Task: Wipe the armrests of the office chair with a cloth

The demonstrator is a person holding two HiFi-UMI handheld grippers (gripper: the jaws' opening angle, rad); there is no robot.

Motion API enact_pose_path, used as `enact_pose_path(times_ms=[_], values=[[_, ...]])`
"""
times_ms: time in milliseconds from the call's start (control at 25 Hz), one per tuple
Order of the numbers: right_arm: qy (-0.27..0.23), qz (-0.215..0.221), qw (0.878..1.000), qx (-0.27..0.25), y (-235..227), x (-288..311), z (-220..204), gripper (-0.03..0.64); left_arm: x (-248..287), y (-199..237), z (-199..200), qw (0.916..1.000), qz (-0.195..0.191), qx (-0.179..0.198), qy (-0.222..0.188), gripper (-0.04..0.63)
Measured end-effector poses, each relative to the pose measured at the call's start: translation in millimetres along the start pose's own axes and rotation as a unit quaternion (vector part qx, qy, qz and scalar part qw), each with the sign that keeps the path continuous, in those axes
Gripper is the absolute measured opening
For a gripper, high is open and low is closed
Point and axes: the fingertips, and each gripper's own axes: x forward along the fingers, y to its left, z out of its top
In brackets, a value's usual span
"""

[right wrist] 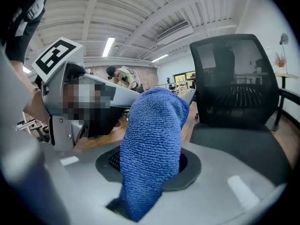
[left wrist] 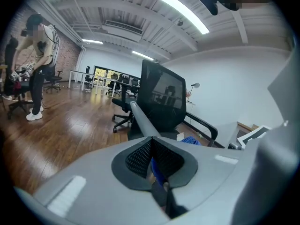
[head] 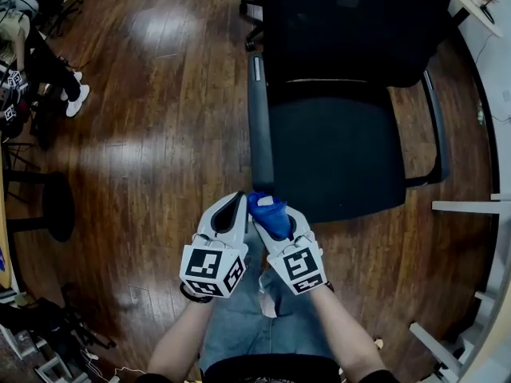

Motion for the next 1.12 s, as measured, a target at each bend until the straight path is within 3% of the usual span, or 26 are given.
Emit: enact_pose_path(times_ms=[280,480,680,1120], values=[[0.035,0.0,0.999,0.038,-1.9,16.1,-60.4,0.137,4.4,1.3,-47.2,0.9992,0.001,-0.004,0.04,0.006],[0.037,-0.001,0.998,0.045,-10.5,20.5,-71.3,0.137,10.5,-4.4,-61.5,0.9986,-0.003,-0.002,0.054,0.006],[0.026,-0.001,0.999,0.045,-7.1,2.1,-45.3,0.137,10.7,-15.5,-46.0,0.9983,-0.012,0.008,0.057,0.006],[-0.018,-0.031,0.999,0.032,-33.3,-36.7,59.0,0.137,12.8,-41.6,51.5,0.9992,-0.029,0.025,0.013,0.006]])
